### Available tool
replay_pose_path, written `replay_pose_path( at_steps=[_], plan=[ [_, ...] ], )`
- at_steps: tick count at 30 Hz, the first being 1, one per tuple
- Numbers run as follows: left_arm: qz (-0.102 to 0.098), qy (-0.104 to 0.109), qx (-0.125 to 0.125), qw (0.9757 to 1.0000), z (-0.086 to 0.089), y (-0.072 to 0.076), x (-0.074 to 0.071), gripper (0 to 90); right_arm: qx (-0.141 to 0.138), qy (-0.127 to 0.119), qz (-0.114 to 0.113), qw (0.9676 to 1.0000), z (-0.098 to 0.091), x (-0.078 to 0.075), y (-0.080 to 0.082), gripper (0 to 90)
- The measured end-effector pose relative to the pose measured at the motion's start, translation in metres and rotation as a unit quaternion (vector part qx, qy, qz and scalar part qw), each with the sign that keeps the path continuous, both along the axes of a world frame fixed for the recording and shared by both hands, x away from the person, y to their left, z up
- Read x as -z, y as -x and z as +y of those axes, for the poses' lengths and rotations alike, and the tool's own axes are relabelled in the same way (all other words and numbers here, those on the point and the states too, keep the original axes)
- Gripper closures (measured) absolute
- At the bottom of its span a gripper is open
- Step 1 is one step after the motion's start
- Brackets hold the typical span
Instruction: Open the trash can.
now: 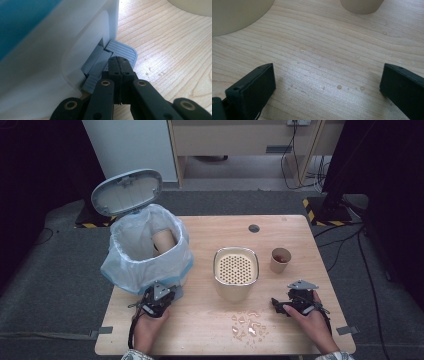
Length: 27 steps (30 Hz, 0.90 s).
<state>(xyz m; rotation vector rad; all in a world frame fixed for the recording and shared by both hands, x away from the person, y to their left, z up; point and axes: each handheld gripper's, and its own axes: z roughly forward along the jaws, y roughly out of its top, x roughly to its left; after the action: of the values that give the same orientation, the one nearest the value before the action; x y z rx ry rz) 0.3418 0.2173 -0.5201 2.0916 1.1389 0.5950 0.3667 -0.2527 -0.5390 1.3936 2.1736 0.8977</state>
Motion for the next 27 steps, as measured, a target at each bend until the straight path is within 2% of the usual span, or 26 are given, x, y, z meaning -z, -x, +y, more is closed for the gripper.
replay_pose_path(
  at_steps=[8, 9, 10, 18, 20, 24, 27],
  plan=[
    [0.002, 0.002, 0.001, 1.0000, 0.001, 0.000, 0.000, 89.5, -0.008, -0.003, 0.004, 1.0000, 0.003, -0.001, 0.000, 1.2],
    [0.002, 0.001, 0.001, 1.0000, 0.001, 0.000, 0.000, 89.5, -0.009, -0.005, 0.006, 0.9999, 0.002, -0.003, -0.001, 5.6],
    [0.002, 0.001, 0.001, 1.0000, 0.001, 0.000, 0.000, 89.5, -0.009, -0.005, 0.006, 0.9999, 0.002, -0.003, -0.001, 5.6],
    [0.002, 0.002, 0.001, 1.0000, 0.001, 0.000, 0.000, 89.5, 0.003, -0.002, -0.025, 0.9997, 0.000, -0.013, 0.000, 7.5],
    [0.003, 0.001, 0.002, 1.0000, 0.001, 0.000, 0.000, 89.5, 0.009, 0.002, -0.026, 0.9996, -0.001, -0.014, 0.000, 8.6],
    [0.002, 0.001, 0.002, 1.0000, 0.001, 0.000, 0.000, 89.5, 0.020, -0.007, -0.026, 0.9994, -0.003, -0.018, 0.000, 9.8],
    [0.002, 0.000, 0.002, 1.0000, 0.001, 0.000, 0.000, 89.5, 0.033, -0.004, -0.045, 0.9984, -0.006, -0.027, 0.000, 11.3]
  ],
)
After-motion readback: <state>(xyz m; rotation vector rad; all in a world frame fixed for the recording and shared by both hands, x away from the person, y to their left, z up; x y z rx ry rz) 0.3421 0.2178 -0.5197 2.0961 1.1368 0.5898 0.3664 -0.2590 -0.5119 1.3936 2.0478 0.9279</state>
